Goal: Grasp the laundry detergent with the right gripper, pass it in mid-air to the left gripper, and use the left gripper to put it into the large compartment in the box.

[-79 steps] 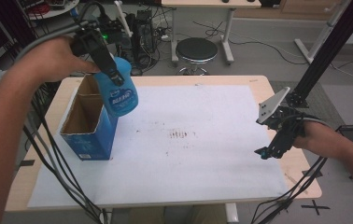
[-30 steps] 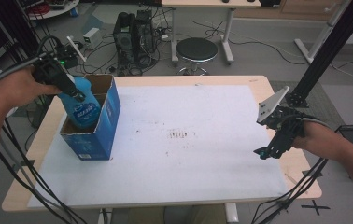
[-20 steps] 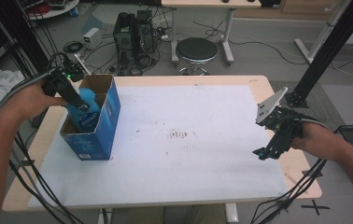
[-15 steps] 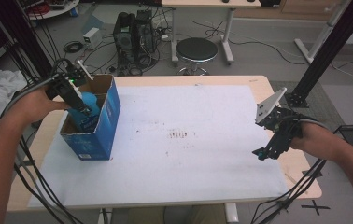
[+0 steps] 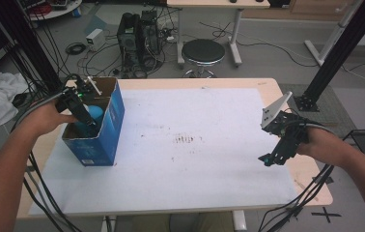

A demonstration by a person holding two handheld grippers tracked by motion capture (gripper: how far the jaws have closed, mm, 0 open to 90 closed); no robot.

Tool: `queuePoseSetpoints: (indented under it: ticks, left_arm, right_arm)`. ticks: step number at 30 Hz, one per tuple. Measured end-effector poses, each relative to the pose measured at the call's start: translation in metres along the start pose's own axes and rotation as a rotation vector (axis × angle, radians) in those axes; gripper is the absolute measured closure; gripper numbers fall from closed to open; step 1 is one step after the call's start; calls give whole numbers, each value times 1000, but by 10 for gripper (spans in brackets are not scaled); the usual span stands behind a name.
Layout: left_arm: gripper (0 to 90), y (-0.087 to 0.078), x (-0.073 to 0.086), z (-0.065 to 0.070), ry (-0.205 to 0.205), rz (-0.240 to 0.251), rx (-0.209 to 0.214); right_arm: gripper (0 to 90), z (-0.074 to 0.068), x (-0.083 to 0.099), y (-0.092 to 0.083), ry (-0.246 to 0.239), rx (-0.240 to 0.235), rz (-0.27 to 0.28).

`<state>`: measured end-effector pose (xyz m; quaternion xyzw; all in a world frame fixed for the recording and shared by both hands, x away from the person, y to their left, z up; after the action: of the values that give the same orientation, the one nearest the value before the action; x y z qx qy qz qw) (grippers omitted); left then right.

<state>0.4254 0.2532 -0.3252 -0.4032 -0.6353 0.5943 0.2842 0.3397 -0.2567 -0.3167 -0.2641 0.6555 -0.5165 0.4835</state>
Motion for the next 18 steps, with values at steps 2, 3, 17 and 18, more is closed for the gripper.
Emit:
queuePoseSetpoints:
  ticks: [2, 3, 17, 18]
  left_arm:
    - [376, 3, 1, -1, 8, -8, 5]
    - [376, 5, 1, -1, 8, -8, 2]
    - [372, 11, 3, -1, 3, -25, 2]
    - [372, 12, 1, 1, -12, -12, 7]
  right_arm:
    - [10, 0, -1, 1, 1, 1, 3]
    - [10, -1, -1, 1, 10, 3, -2]
    - [10, -1, -4, 2, -5, 13, 5]
    - [10, -1, -5, 1, -5, 12, 8]
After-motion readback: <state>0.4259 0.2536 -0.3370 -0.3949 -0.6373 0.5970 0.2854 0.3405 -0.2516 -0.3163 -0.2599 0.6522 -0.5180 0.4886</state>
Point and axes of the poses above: each handheld gripper's, and its own axes: y roughly forward along the jaws, x roughly out of its underside, z roughly to its right, the point moved 6 cm from there along y, roughly forward along the jaws, and after that the axes turned 7 degrees about y, right-handed, at the moved point
